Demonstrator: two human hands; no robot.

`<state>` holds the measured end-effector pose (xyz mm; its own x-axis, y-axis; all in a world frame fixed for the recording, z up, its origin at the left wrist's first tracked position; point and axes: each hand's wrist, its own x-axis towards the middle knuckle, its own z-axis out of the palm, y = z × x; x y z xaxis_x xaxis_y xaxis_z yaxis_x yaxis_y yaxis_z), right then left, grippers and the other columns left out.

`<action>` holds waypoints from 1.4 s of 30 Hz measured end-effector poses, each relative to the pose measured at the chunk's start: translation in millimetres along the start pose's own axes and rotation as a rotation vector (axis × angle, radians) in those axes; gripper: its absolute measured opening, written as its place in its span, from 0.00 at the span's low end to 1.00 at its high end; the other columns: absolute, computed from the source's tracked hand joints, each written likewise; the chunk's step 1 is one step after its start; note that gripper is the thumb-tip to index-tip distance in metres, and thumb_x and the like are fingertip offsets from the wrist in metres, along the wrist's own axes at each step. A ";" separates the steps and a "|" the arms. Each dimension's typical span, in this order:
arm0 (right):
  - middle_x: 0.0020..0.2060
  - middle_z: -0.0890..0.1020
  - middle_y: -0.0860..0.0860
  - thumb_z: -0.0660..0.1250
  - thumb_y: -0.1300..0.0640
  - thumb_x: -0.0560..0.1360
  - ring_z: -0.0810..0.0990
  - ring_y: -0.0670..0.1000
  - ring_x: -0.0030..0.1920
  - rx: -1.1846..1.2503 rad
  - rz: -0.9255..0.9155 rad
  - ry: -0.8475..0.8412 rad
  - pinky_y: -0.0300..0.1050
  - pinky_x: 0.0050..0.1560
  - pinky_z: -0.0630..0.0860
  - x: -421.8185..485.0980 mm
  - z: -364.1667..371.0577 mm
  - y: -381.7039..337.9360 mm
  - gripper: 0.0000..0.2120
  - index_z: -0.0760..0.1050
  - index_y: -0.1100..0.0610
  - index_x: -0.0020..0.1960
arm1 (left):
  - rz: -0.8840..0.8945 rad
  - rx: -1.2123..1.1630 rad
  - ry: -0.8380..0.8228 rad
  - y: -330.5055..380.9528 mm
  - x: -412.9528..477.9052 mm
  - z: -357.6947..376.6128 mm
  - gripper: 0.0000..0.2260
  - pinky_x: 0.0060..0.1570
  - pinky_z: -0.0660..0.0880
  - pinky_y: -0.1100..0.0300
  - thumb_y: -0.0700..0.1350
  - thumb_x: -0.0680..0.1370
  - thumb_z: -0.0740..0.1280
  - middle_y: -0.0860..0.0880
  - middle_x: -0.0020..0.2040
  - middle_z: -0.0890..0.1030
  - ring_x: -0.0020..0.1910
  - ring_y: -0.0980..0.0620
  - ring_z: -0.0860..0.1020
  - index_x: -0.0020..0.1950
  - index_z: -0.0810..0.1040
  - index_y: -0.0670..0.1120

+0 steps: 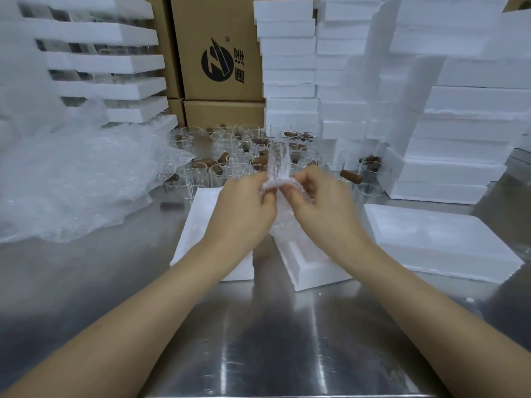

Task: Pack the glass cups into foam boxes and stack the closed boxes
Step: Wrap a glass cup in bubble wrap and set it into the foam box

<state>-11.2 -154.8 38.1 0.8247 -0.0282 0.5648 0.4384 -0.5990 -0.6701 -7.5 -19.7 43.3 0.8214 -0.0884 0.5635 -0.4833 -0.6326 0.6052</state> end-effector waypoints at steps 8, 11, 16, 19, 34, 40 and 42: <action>0.32 0.74 0.44 0.66 0.62 0.74 0.72 0.35 0.34 -0.006 0.013 0.023 0.29 0.32 0.66 2.9 -4.0 2.9 0.13 0.64 0.49 0.38 | 0.140 0.036 -0.033 5.7 -3.8 2.5 0.09 0.26 0.59 0.61 0.46 0.72 0.59 0.53 0.24 0.67 0.26 0.52 0.67 0.32 0.69 0.50; 0.32 0.74 0.43 0.66 0.62 0.73 0.72 0.34 0.34 0.009 0.010 0.006 0.29 0.33 0.66 2.8 -4.8 3.4 0.14 0.64 0.47 0.38 | 0.203 0.092 -0.039 5.2 -2.4 0.5 0.11 0.28 0.56 0.57 0.46 0.75 0.59 0.55 0.24 0.65 0.25 0.51 0.65 0.32 0.66 0.52; 0.33 0.72 0.43 0.65 0.60 0.73 0.71 0.32 0.36 -0.023 -0.022 -0.085 0.27 0.35 0.66 1.0 -3.0 0.1 0.14 0.62 0.47 0.39 | 0.149 0.097 0.009 0.3 1.3 -2.8 0.21 0.24 0.57 0.62 0.41 0.76 0.65 0.54 0.21 0.63 0.22 0.54 0.63 0.26 0.61 0.51; 0.36 0.73 0.45 0.63 0.53 0.75 0.71 0.37 0.38 -0.055 -0.072 -0.180 0.32 0.34 0.66 -1.7 -2.8 0.0 0.10 0.61 0.47 0.42 | 0.098 0.093 0.021 -1.2 3.2 -6.6 0.22 0.24 0.55 0.60 0.40 0.76 0.66 0.53 0.21 0.62 0.22 0.53 0.62 0.24 0.63 0.50; 0.39 0.76 0.51 0.67 0.63 0.76 0.78 0.50 0.39 0.863 0.367 -0.225 0.51 0.45 0.81 12.6 -16.8 -2.9 0.07 0.71 0.56 0.41 | -0.310 -0.475 -0.159 7.3 8.3 -10.6 0.10 0.48 0.72 0.60 0.48 0.82 0.58 0.54 0.48 0.81 0.48 0.54 0.78 0.51 0.79 0.54; 0.58 0.75 0.67 0.73 0.63 0.72 0.80 0.61 0.58 0.824 0.386 -0.304 0.58 0.51 0.81 9.8 -15.7 -7.0 0.12 0.70 0.59 0.48 | -0.311 -0.346 -0.077 -4.4 14.2 -10.6 0.14 0.41 0.68 0.57 0.42 0.83 0.57 0.36 0.43 0.81 0.40 0.41 0.78 0.45 0.80 0.39; 0.60 0.76 0.63 0.75 0.62 0.69 0.81 0.59 0.57 0.761 0.360 -0.333 0.58 0.51 0.81 8.4 -16.8 -9.3 0.16 0.70 0.60 0.51 | -0.287 -0.245 -0.032 -8.2 15.4 -11.0 0.12 0.33 0.66 0.61 0.39 0.80 0.59 0.40 0.34 0.78 0.33 0.48 0.72 0.38 0.77 0.39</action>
<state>-14.3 -162.9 57.2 0.9664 0.1929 0.1702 0.1541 0.0956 -0.9834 5.8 -7.3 53.1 0.9411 0.0396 0.3359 -0.2869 -0.4327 0.8547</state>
